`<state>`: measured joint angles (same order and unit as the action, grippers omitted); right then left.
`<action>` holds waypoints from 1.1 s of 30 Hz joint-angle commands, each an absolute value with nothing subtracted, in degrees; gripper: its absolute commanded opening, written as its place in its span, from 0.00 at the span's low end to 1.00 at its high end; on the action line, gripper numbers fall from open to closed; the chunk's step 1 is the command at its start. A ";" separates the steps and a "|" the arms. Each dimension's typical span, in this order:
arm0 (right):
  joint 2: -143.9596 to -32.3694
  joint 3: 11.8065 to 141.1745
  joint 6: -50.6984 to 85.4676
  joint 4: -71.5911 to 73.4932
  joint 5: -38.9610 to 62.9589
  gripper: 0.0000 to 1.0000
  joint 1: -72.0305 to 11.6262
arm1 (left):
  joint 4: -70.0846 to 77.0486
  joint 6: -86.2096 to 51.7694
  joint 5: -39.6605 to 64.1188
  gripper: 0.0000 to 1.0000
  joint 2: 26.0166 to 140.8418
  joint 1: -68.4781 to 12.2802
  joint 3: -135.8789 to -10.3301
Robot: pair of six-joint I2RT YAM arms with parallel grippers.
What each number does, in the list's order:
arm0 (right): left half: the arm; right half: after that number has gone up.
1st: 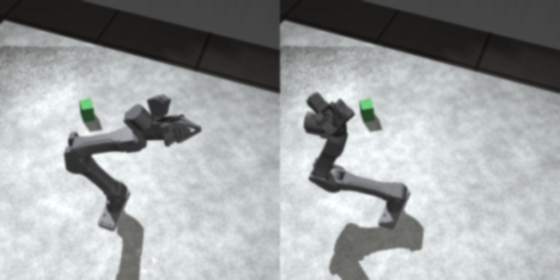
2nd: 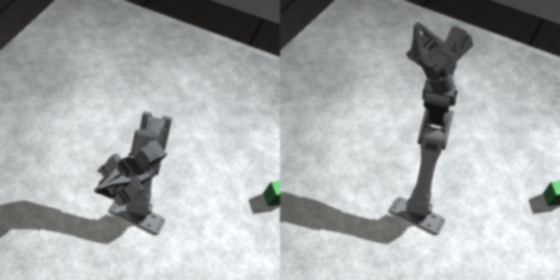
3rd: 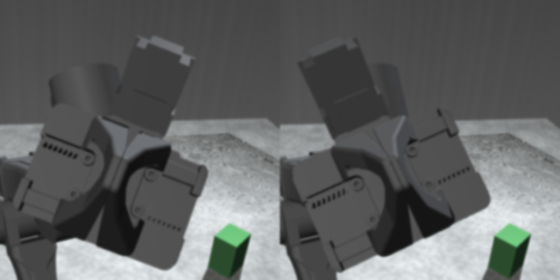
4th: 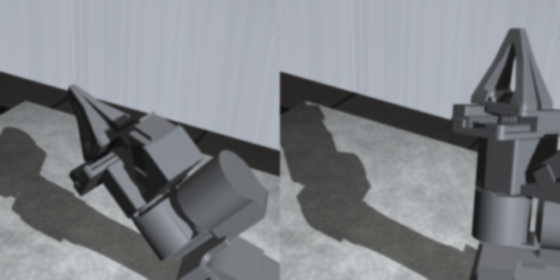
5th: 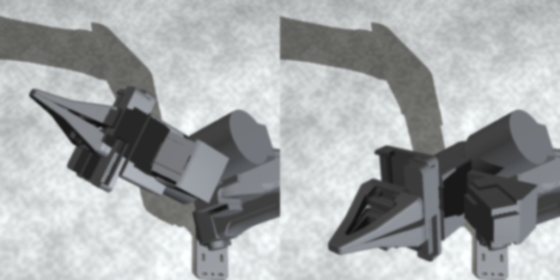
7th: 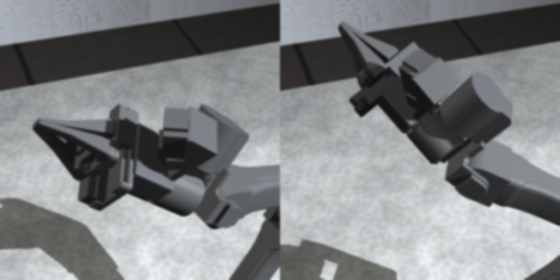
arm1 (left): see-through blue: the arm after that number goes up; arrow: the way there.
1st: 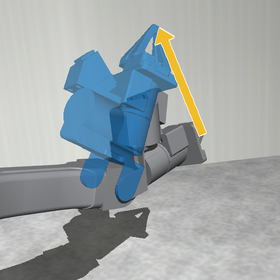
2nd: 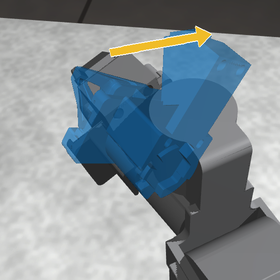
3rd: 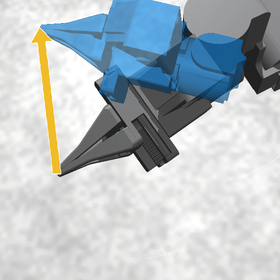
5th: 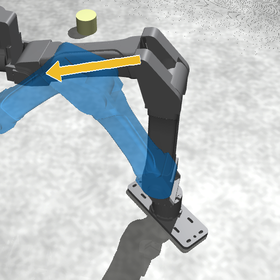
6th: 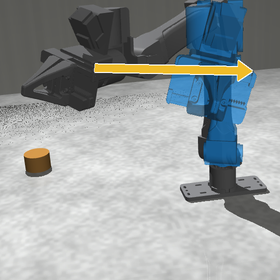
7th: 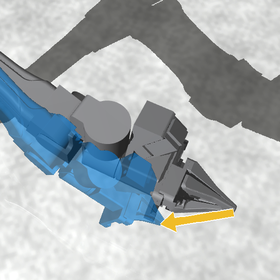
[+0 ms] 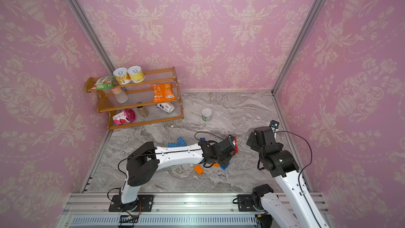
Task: Assemble a rectangle with lego
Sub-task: Pick up the lego brick from the center of the board.
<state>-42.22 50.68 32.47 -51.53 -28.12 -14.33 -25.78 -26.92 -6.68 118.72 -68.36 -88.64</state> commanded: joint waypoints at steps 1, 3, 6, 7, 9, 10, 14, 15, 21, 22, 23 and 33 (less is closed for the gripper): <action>-41.52 51.91 33.59 -53.17 -29.58 1.00 -13.97 | -28.88 -24.13 -6.88 0.54 120.88 -69.76 -91.22; -41.55 51.78 33.52 -53.04 -29.29 1.00 -14.00 | -30.14 -23.99 -7.55 0.54 121.60 -70.13 -92.15; -41.57 51.48 33.62 -52.58 -28.60 1.00 -13.98 | -31.78 -23.64 -8.22 0.54 122.58 -70.68 -93.19; -41.49 51.44 33.66 -52.39 -28.42 1.00 -13.96 | -32.21 -23.79 -8.28 0.55 122.84 -70.83 -93.45; -41.56 51.35 33.61 -52.04 -28.07 1.00 -13.97 | -33.01 -24.06 -8.38 0.54 123.53 -70.84 -93.89; -41.49 51.21 33.53 -51.82 -27.83 1.00 -13.97 | -33.45 -24.21 -8.64 0.54 123.87 -70.84 -94.11; -41.74 51.06 33.42 -51.35 -27.25 1.00 -13.91 | -34.49 -25.12 -9.75 0.51 124.29 -70.84 -94.11; -41.98 51.01 33.33 -51.37 -27.16 1.00 -13.98 | -34.63 -25.29 -9.92 0.51 124.30 -70.84 -93.91; -42.27 50.79 33.23 -50.98 -26.98 1.00 -14.00 | -36.10 -25.82 -9.95 0.51 124.66 -70.84 -93.70; -42.29 50.75 33.21 -50.98 -26.95 1.00 -13.97 | -36.07 -25.97 -9.45 0.51 124.74 -70.84 -93.65; -42.32 50.79 33.14 -50.89 -26.98 1.00 -13.94 | -36.00 -26.01 -8.91 0.51 124.80 -70.84 -93.52; -42.76 50.87 33.03 -50.20 -26.81 1.00 -13.90 | -36.37 -26.37 -6.78 0.45 126.37 -70.84 -94.39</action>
